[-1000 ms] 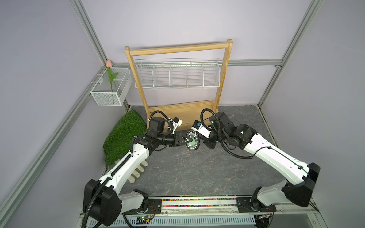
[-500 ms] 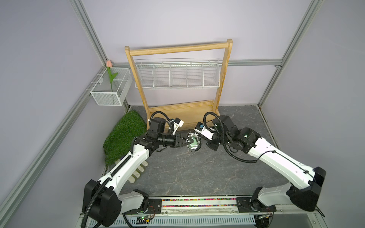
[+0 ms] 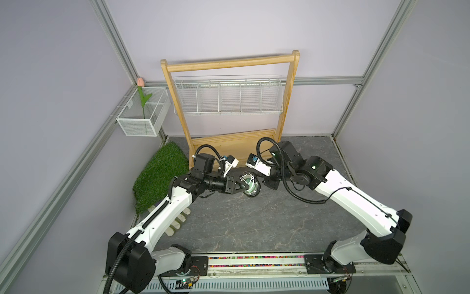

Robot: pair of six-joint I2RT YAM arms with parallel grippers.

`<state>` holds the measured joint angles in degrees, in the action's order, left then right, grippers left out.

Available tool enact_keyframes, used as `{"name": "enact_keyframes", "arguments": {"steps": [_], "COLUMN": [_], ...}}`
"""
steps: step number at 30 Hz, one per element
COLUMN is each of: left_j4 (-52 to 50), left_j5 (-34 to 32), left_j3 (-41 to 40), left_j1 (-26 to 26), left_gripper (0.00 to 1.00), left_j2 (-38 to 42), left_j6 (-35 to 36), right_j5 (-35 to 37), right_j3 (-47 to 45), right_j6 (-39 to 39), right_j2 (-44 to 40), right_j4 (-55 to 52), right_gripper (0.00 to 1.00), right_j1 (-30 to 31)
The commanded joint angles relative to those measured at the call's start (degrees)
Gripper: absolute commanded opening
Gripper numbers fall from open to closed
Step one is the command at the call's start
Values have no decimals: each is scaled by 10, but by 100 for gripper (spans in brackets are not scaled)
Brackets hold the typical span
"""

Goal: Pack away charging kits
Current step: Zip the zipper on the storage bag.

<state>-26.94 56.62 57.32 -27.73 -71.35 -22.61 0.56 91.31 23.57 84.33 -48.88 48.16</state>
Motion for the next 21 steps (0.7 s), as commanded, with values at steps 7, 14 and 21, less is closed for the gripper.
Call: {"name": "enact_keyframes", "arguments": {"steps": [7, 14, 21], "left_j4": [-36, -84, -151], "left_j5": [11, 41, 19], "left_j3": [6, 34, 88], "left_j1": [-9, -33, -87], "left_gripper": [0, 0, 0], "left_j2": [10, 5, -15], "left_j6": [18, 79, 139], "right_j5": [-81, -325, -480], "right_j3": [-61, -88, -122], "right_j6": [-66, -174, -240], "right_j2": [-62, -129, -80], "right_j4": [13, 64, 126], "right_gripper": [50, 73, 75], "right_j1": [-22, -137, -142]}}
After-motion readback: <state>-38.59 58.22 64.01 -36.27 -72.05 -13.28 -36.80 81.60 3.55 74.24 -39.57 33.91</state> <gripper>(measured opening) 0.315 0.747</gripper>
